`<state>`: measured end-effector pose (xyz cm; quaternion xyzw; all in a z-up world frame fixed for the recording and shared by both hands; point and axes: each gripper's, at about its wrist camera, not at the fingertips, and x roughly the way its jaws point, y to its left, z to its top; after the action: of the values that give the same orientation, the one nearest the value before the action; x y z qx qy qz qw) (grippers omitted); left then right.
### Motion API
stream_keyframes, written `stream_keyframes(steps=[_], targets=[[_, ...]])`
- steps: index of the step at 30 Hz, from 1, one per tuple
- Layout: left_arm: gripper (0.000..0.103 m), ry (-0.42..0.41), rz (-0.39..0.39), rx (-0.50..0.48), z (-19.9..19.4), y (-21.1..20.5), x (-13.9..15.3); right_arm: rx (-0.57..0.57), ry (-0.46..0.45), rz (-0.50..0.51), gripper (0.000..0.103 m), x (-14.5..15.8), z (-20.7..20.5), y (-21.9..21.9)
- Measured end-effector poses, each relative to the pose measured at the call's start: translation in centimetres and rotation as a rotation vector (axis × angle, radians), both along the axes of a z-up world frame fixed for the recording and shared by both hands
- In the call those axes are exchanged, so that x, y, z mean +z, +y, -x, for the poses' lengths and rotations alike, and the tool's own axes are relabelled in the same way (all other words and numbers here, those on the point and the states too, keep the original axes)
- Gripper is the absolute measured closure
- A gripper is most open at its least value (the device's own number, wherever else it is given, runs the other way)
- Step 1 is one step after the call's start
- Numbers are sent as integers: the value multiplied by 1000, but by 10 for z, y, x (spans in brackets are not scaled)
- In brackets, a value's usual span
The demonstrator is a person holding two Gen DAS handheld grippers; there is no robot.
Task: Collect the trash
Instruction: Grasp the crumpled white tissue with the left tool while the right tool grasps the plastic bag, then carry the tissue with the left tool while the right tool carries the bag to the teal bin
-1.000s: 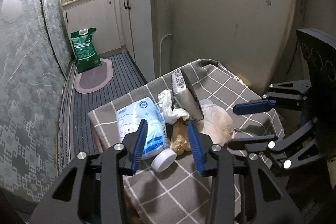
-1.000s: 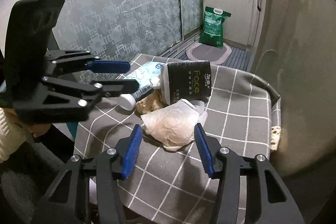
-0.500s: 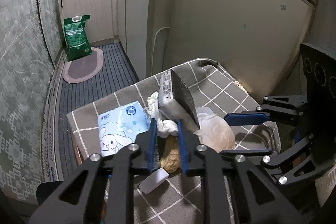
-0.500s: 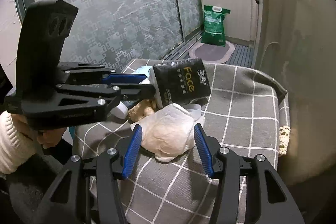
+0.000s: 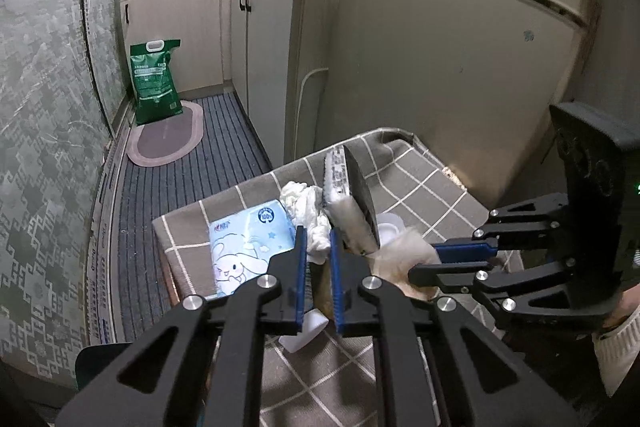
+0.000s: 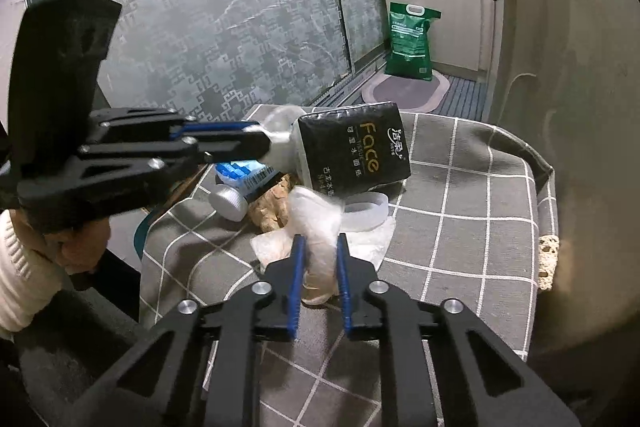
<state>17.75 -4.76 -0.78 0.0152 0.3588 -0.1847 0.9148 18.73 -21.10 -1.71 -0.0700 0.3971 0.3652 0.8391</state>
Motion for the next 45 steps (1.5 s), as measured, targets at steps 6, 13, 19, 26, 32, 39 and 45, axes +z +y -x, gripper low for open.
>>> stream_keyframes(steps=[6,13,19,26,32,39,45], targets=[[91,-35,13,28,11,8,13,-14,-32,-1,96,6,10,-7],[91,-86,54,83,29,28,31,-37,-72,-36,96,26,19,-14],[91,-113,82,119,42,46,45,-51,-110,-54,96,47,23,-11],[91,-121,95,166,59,74,48,-32,-159,-99,96,78,31,8],[91,-111,108,217,72,105,44,-3,-172,-111,96,87,35,34],[91,-96,110,264,90,142,36,-85,-189,70,96,83,30,45],[91,-63,102,285,99,167,20,-67,-91,284,59,33,29,44]])
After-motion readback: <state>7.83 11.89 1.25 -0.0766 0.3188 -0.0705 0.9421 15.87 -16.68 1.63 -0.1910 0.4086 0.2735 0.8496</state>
